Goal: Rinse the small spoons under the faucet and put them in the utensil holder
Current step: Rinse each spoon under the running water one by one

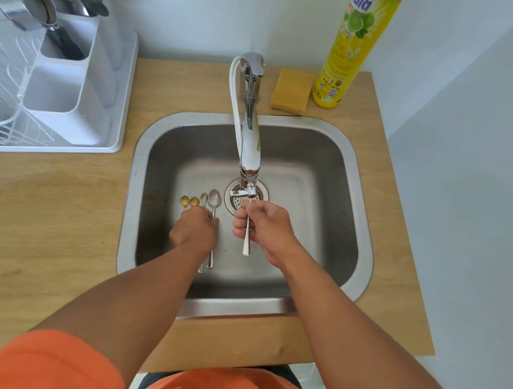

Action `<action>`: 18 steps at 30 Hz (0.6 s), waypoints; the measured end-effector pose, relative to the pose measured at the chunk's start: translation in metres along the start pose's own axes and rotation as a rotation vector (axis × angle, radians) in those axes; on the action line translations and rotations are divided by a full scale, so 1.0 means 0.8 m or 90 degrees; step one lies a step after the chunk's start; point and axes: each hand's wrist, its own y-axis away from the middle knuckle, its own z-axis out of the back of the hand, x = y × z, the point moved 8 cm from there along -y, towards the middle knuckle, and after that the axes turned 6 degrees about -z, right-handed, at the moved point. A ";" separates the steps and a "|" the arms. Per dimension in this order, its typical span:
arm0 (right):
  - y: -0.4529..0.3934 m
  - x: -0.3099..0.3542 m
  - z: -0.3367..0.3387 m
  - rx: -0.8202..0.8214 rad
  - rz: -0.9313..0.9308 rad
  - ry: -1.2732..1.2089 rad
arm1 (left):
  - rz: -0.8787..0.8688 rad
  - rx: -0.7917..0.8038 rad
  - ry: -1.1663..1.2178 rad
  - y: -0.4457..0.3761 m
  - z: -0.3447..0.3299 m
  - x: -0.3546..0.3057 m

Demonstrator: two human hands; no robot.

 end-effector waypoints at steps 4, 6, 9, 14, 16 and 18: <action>-0.004 -0.014 0.023 -0.037 -0.020 0.003 | 0.002 -0.014 -0.005 -0.003 -0.003 -0.003; -0.006 -0.018 0.032 -0.053 -0.027 0.011 | 0.010 -0.024 0.018 -0.002 -0.004 -0.002; -0.008 -0.023 0.041 -0.072 -0.034 0.022 | 0.038 -0.008 0.105 -0.002 -0.010 0.003; -0.013 -0.031 0.051 -0.112 -0.044 0.025 | 0.131 0.020 0.305 0.010 -0.022 0.014; -0.015 -0.034 0.052 -0.124 -0.044 0.031 | 0.152 0.032 0.397 0.016 -0.024 0.008; -0.017 -0.036 0.053 -0.133 -0.044 0.048 | 0.170 0.065 0.478 0.022 -0.028 0.002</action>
